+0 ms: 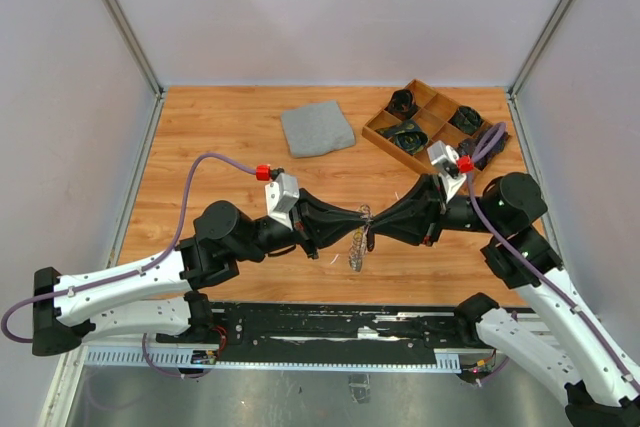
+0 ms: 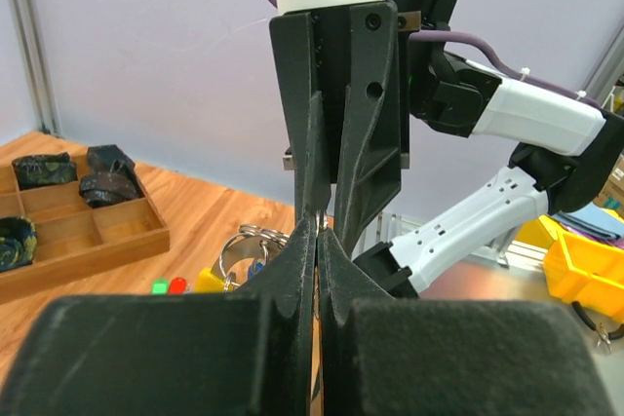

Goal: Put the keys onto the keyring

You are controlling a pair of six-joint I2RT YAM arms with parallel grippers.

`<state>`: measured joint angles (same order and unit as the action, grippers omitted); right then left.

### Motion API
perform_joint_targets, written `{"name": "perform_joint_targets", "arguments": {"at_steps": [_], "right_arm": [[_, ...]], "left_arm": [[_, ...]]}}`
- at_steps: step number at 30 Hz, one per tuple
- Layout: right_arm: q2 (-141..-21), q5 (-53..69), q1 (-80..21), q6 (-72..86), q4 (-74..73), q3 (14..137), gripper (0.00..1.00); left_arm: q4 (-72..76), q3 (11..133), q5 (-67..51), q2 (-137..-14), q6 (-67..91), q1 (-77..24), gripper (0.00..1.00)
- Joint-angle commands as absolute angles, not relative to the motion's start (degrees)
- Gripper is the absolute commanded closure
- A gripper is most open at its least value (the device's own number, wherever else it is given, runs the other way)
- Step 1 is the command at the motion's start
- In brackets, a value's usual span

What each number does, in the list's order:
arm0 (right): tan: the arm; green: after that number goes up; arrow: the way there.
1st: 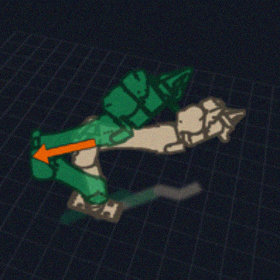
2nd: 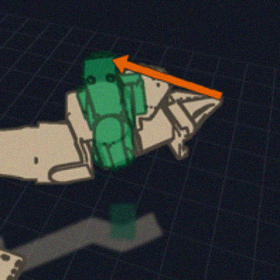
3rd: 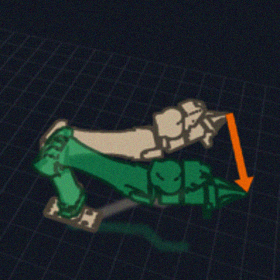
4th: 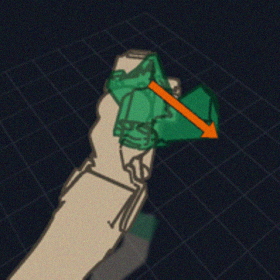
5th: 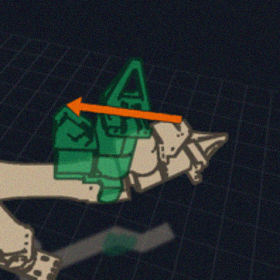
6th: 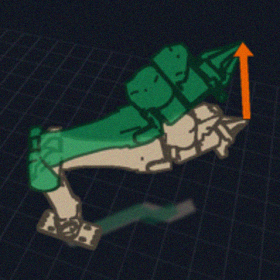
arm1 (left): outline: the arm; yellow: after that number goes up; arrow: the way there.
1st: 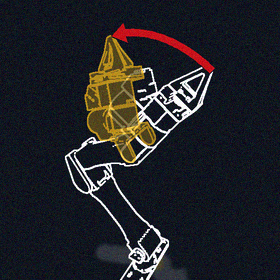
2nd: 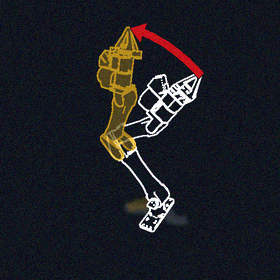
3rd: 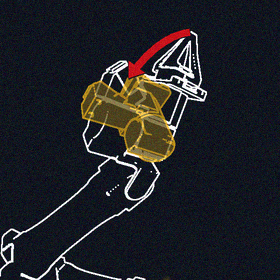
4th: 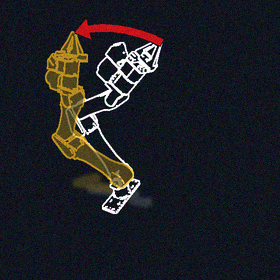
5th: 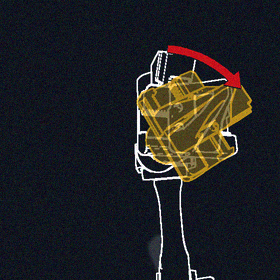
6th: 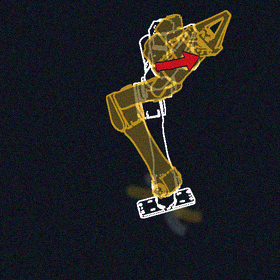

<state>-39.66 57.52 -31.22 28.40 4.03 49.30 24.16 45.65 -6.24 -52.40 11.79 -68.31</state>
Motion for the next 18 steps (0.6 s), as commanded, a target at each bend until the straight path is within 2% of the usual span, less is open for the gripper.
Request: {"name": "perform_joint_targets", "arguments": {"at_steps": [1,5,10,18], "right_arm": [[-38.8,57.2,-32.3,24.1,0.7,52.2,0.77],[-36.7,54.9,-32.2,18.5,-3.6,55.1,0.70],[-34.9,53.5,-32.2,16.1,-0.7,55.4,0.65],[-36.9,56.1,-32.3,16.3,2.6,55.8,0.72]], "left_arm": [[28.1,48.2,-6.4,-52.4,11.2,-68.0,1.00],[28.0,48.2,-6.3,-52.2,11.2,-68.0,0.99],[28.6,48.3,-7.1,-52.2,11.5,-68.0,0.99],[30.3,48.2,-8.3,-52.3,12.4,-68.0,1.00]]}}
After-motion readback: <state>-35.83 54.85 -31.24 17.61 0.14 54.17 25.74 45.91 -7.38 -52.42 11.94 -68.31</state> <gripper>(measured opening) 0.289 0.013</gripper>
